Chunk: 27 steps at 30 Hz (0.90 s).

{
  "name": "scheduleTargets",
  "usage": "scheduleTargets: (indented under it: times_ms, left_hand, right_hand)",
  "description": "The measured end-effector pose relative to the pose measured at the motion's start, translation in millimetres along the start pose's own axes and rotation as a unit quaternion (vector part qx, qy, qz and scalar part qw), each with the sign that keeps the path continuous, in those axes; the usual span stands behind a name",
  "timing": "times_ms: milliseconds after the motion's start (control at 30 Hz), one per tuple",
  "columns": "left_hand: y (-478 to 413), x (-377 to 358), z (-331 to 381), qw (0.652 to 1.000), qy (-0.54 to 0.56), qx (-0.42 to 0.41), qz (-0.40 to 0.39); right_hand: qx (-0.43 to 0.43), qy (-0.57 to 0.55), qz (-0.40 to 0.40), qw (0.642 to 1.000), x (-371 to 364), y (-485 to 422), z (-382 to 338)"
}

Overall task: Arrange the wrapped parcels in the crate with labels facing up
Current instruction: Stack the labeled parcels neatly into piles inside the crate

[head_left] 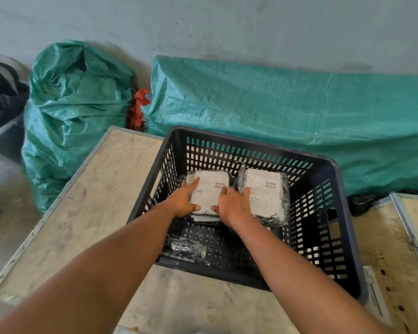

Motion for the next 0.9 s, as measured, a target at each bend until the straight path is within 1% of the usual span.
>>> scheduleTargets:
  times_ms: [200, 300, 400, 467, 567, 633, 700, 767, 833, 900]
  left_hand:
    - [1, 1, 8, 0.996, -0.089, 0.014, 0.019]
    - [7, 3, 14, 0.996, -0.086, 0.004, 0.024]
    - [14, 11, 27, 0.997, -0.072, 0.013, 0.03]
    - [20, 24, 43, 0.997, -0.061, -0.005, 0.038]
    - [37, 49, 62, 0.997, -0.03, -0.053, 0.042]
    - [54, 59, 65, 0.996, -0.051, -0.07, 0.01]
    - [74, 57, 61, 0.992, -0.086, -0.072, -0.057]
    - [95, 45, 54, 0.974, -0.152, -0.071, -0.151]
    - [113, 32, 47, 0.948, -0.212, -0.058, -0.23]
    - [122, 24, 42, 0.935, -0.238, -0.046, -0.259]
  right_hand:
    - [0.005, -0.018, 0.018, 1.0, -3, 4, 0]
    - [0.013, -0.037, 0.028, 0.999, 1, 6, 2]
    - [0.039, -0.067, 0.029, 0.997, 6, 14, 7]
    - [0.061, -0.129, 0.035, 0.989, 13, 22, 14]
    - [0.066, -0.264, 0.054, 0.961, 27, 35, 29]
    - [0.061, -0.353, 0.075, 0.931, 33, 45, 36]
    - [0.049, -0.435, 0.064, 0.897, 31, 57, 37]
    - [0.055, -0.48, 0.018, 0.875, 19, 67, 31]
    - [0.077, -0.484, -0.048, 0.87, 5, 73, 23]
    - [0.104, -0.485, -0.122, 0.859, -4, 78, 15]
Point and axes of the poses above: each hand's wrist, its own y-axis away from the middle knuckle, its own x-axis out of the back of the hand, z = x × y, the point moved 6 cm from there along -y, towards the middle knuckle, and after that the axes turned 2 degrees about -x, right-handed, at the moved point
